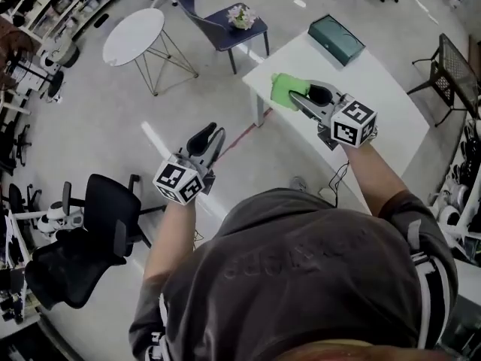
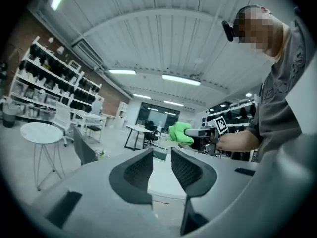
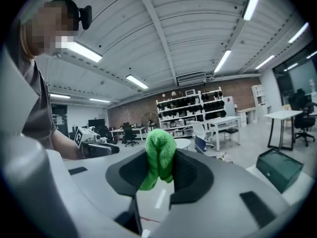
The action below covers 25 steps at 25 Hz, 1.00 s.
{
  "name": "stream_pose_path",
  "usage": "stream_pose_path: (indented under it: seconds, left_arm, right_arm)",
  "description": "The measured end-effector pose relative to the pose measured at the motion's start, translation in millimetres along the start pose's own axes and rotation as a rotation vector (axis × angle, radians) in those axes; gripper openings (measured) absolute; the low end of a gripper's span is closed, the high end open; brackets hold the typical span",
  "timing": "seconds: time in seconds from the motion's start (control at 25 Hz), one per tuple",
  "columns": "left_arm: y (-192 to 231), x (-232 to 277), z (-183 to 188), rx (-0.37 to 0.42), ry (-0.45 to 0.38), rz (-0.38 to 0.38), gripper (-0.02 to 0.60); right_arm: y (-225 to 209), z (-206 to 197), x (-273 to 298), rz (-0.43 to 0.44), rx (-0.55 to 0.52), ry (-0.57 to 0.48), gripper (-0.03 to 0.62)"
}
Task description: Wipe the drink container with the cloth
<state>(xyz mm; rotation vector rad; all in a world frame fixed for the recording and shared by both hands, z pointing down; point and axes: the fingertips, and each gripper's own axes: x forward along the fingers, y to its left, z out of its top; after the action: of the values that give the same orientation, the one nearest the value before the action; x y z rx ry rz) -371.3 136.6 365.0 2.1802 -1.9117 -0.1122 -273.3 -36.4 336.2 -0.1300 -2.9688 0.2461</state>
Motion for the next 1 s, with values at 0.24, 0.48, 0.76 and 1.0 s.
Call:
stream_pose_path:
  seconds: [0.24,0.48,0.76,1.0]
  left_arm:
    - [-68.8,124.9,-21.2,0.072,0.087,-0.248,0.209]
    - [-146.9,229.9,-65.1,0.141,0.172,-0.454,0.252]
    - [-232.9,316.9,-149.4,0.243,0.318,-0.663,0.312]
    - [-275.2,363.4,-216.7,0.339,0.419,-0.762,0.339]
  right_arm:
    - [-70.6,-5.2,-101.0,-0.163,0.025,-0.010,0.112]
    - [-132.4,-22.0,-198.3,-0.302,0.053,-0.024,0.112]
    - [-173.8,-61.1,-294.4,-0.440,0.119,-0.016,0.112]
    - [-193.2,-103.5,-344.1,-0.500,0.163,0.021,0.112]
